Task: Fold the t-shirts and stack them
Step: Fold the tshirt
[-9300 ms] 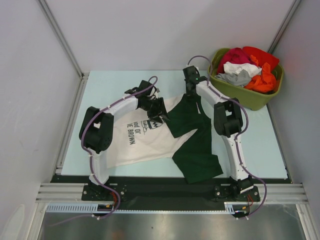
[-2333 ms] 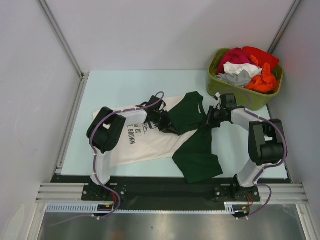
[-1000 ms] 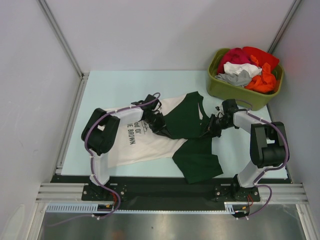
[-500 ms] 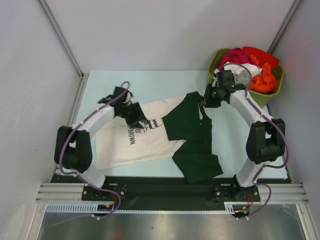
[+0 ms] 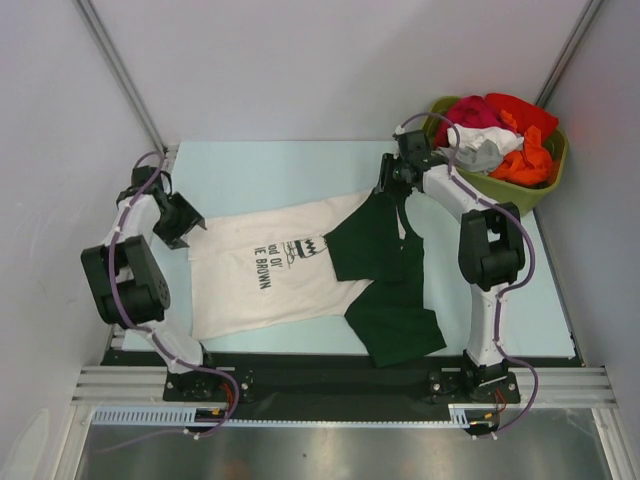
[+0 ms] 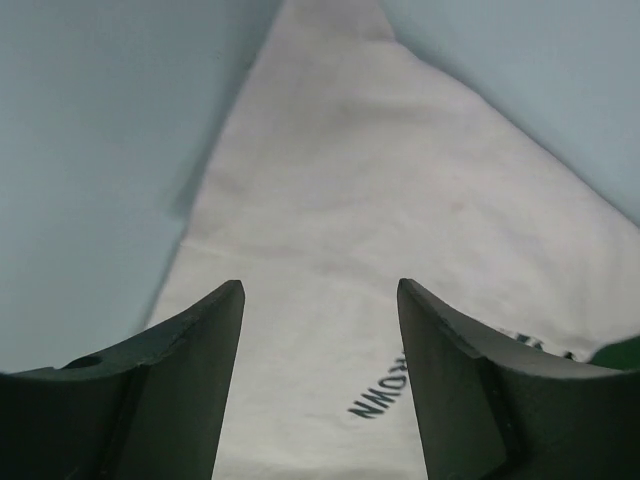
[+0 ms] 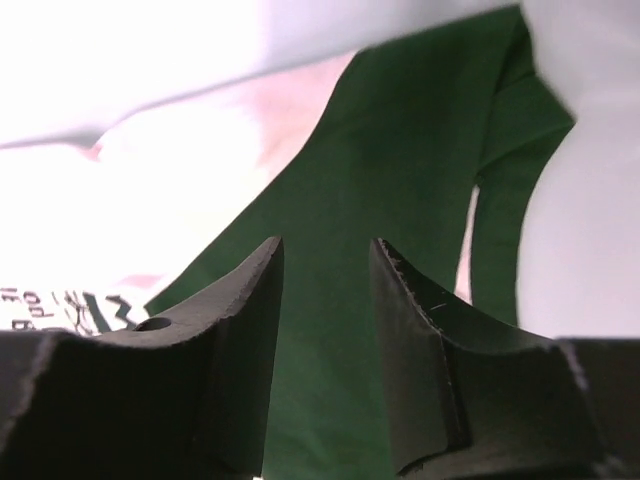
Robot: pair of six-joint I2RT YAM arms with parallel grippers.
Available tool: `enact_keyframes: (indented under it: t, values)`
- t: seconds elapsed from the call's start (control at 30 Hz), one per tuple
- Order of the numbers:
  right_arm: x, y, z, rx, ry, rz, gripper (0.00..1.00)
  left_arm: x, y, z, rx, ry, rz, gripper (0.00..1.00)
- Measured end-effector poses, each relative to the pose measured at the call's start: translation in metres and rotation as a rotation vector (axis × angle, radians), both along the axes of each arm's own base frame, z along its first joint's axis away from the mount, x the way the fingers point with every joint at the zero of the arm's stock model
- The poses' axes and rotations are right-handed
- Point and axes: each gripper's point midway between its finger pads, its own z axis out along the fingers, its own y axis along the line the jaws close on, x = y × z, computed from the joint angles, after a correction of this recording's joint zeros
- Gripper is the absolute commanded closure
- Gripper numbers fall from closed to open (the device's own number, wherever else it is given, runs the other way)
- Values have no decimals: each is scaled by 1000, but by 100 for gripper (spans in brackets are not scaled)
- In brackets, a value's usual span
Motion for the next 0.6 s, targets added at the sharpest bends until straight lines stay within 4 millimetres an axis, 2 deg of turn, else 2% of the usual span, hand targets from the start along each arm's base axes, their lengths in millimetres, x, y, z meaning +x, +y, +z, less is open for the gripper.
enact_keyframes:
  t: [0.1,0.17,0.37,0.47,0.6]
  values:
    - [13,-3,-2,-17,-17,-10,55,13,22,-15,51,42,12,36]
    - [19,-4,0,-27,-33,-11,55,23,33,-23,84,57,11,45]
    - [21,-6,1,-59,-52,15,55,57,59,-26,130,35,-22,47]
    - [22,-10,0,-87,-62,26,55,75,64,-28,128,10,-59,48]
    - [21,-16,-2,-115,-62,33,55,78,63,-39,119,24,-106,50]
